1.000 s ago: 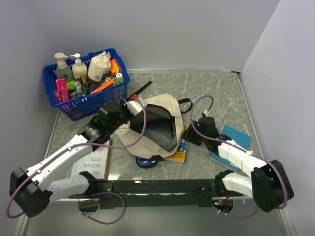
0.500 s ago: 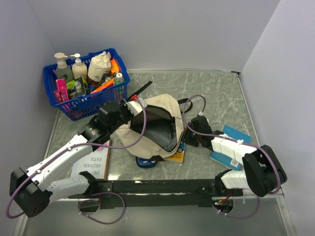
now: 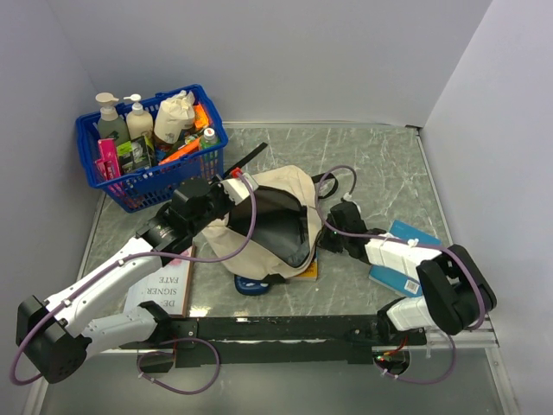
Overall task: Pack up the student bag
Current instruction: Pick up the book from the center of the board.
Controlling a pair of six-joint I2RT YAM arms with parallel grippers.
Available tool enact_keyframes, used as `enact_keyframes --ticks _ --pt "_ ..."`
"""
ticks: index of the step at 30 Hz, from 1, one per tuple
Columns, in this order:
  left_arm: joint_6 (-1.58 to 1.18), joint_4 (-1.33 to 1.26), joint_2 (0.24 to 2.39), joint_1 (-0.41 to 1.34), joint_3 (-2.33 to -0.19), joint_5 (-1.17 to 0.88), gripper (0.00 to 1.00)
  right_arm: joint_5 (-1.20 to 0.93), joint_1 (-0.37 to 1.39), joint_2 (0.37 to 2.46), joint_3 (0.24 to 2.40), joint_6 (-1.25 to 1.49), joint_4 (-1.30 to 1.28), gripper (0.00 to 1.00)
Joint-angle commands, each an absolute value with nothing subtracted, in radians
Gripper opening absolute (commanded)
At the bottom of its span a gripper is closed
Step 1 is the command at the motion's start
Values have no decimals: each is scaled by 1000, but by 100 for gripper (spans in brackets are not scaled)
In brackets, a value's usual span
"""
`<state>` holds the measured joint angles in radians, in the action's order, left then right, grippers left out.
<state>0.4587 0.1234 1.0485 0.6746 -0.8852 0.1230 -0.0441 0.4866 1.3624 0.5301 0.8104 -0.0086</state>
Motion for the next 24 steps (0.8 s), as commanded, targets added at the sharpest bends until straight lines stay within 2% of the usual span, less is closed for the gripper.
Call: enact_keyframes --ticks 1,7,11,14,24 --pt "459 100 1023 666 -931 110 1 -6 503 1446 509 828 -41 0" --pt "460 113 1026 666 -939 107 1 24 500 1346 489 825 -72 0" --pt "465 110 1026 666 -934 112 1 66 468 1044 511 787 -172 0" --pt "468 100 1026 666 -924 110 1 74 440 913 566 747 -253 0" --pt "457 127 1025 667 -936 69 1 75 431 747 834 690 -521 0"
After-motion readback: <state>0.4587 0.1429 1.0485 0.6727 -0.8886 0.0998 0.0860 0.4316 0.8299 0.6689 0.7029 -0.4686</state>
